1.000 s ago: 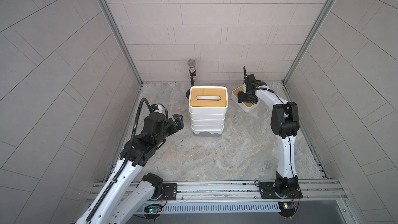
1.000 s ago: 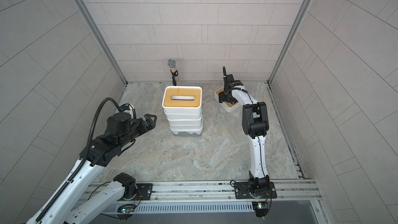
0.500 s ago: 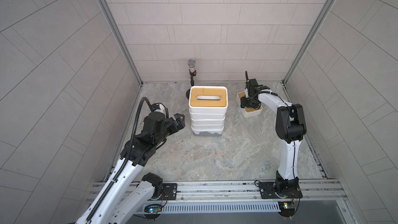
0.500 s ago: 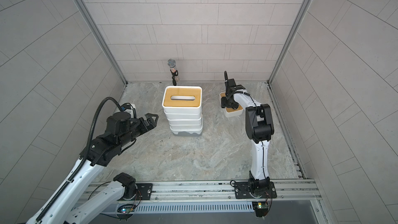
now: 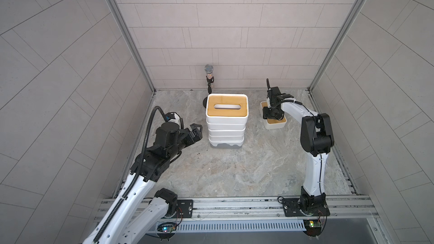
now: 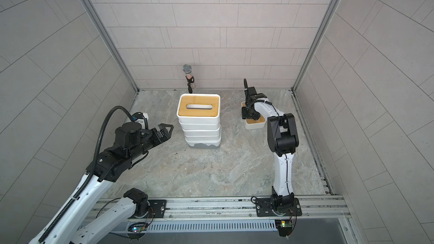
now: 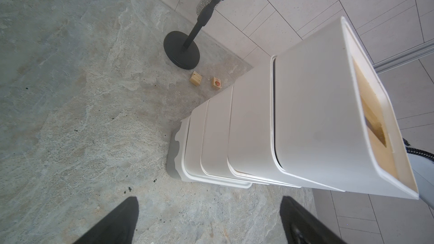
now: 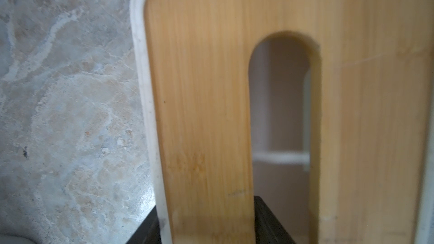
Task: Stack the tissue boxes
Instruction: Pick up the tissue box from the center of the board.
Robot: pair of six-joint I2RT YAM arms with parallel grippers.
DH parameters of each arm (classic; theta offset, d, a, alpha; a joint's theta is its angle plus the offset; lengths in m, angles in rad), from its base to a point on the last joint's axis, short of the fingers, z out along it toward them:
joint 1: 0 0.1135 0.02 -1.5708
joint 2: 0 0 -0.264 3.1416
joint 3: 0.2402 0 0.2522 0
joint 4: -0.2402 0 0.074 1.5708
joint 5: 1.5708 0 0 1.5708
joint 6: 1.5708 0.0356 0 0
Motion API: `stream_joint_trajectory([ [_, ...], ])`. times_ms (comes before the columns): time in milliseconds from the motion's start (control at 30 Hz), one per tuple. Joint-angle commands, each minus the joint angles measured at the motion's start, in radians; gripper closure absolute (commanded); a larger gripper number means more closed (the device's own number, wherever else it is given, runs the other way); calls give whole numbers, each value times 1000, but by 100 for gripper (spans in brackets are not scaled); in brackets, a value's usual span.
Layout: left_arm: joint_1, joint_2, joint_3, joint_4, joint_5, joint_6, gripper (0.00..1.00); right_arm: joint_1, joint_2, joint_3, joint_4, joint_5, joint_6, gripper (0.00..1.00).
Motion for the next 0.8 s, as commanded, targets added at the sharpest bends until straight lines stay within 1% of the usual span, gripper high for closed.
stream_joint_trajectory([
  [0, 5, -6, 16, 13, 8, 11, 0, 6, 11, 4, -32, 16, 0, 49],
  [233, 5, 3, 34, 6, 28, 10, 0, 5, -84, -72, 20, -34, 17, 56],
  [533, 5, 13, 101, -40, 17, 38, 0, 2, -258, -208, 94, -92, 65, 58],
  [767, 5, -1, 171, -97, 4, 90, 0, -12, -443, -322, 143, -141, 121, 59],
])
